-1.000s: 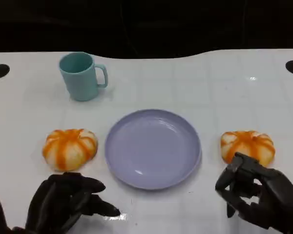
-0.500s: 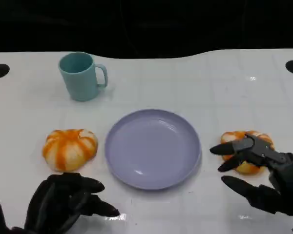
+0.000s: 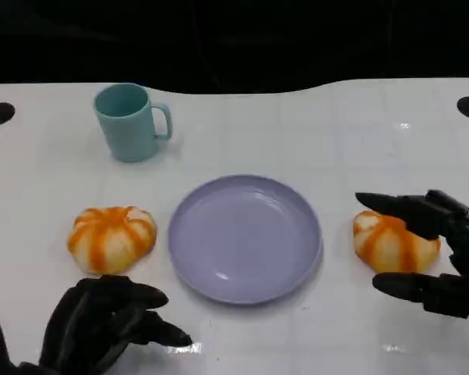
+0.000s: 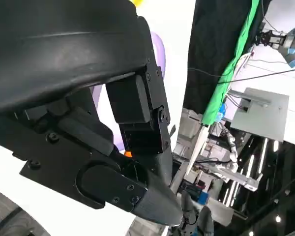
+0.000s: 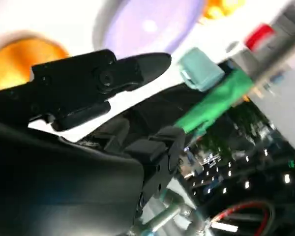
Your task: Grasp the bread from the table and place it into the plate.
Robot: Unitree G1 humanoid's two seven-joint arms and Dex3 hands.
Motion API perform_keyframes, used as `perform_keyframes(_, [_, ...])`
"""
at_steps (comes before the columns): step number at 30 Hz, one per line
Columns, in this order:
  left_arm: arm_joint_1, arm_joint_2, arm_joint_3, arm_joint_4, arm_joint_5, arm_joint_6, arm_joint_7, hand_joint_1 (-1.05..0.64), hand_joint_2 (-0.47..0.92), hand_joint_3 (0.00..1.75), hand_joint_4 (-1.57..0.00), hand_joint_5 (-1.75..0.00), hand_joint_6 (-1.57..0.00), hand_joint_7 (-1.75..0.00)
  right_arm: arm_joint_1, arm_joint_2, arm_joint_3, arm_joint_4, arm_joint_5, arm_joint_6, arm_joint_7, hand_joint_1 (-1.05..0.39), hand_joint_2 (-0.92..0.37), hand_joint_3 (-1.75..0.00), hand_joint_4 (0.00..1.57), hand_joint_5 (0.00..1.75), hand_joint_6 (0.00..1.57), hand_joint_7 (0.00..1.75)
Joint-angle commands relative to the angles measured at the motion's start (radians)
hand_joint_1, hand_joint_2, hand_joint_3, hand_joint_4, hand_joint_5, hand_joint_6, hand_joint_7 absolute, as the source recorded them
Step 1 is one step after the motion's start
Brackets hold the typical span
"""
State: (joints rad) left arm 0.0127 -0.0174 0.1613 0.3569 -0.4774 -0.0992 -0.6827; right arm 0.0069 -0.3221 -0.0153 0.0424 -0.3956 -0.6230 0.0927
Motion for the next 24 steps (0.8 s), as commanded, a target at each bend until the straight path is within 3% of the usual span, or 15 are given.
perform_keyframes(1, [0.005,0.012,0.005,-0.010,-0.003,0.003,0.000,-1.00,0.80,0.00,-1.57,-0.20,-1.56,0.00,0.006,-0.068,-0.006,-0.069,-0.068,0.084,0.022,-0.56,-0.88,0.00,0.00,0.33,0.24,0.05])
perform_keyframes(6, [0.007,0.010,0.005,-0.015,-0.005,0.009,0.004,-1.00,0.80,0.00,-1.57,-0.20,-1.56,0.00,0.007,-0.119,0.013,-0.118,-0.161,0.147,0.033,-0.38,-0.77,0.00,0.00,0.15,0.21,0.01])
perform_keyframes(11, [0.007,0.006,0.003,-0.019,-0.003,0.012,0.008,-0.99,0.80,0.00,-1.57,-0.20,-1.57,0.00,0.000,-0.152,0.038,-0.127,-0.231,0.175,0.021,-0.28,-0.72,0.00,0.00,0.13,0.21,0.01])
perform_keyframes(17, [0.008,0.002,0.004,-0.021,-0.001,0.008,0.012,-0.99,0.80,0.00,-1.57,-0.21,-1.56,0.00,-0.020,-0.180,0.075,-0.104,-0.303,0.200,0.008,-0.28,-0.73,-0.01,0.00,0.14,0.21,0.01])
perform_keyframes(24, [0.010,0.003,0.009,-0.028,-0.009,0.027,0.012,-0.98,0.79,0.00,-1.57,-0.21,-1.56,0.00,-0.079,-0.196,0.140,-0.025,-0.391,0.221,-0.024,-0.37,-0.76,-0.01,0.00,0.22,0.23,0.01])
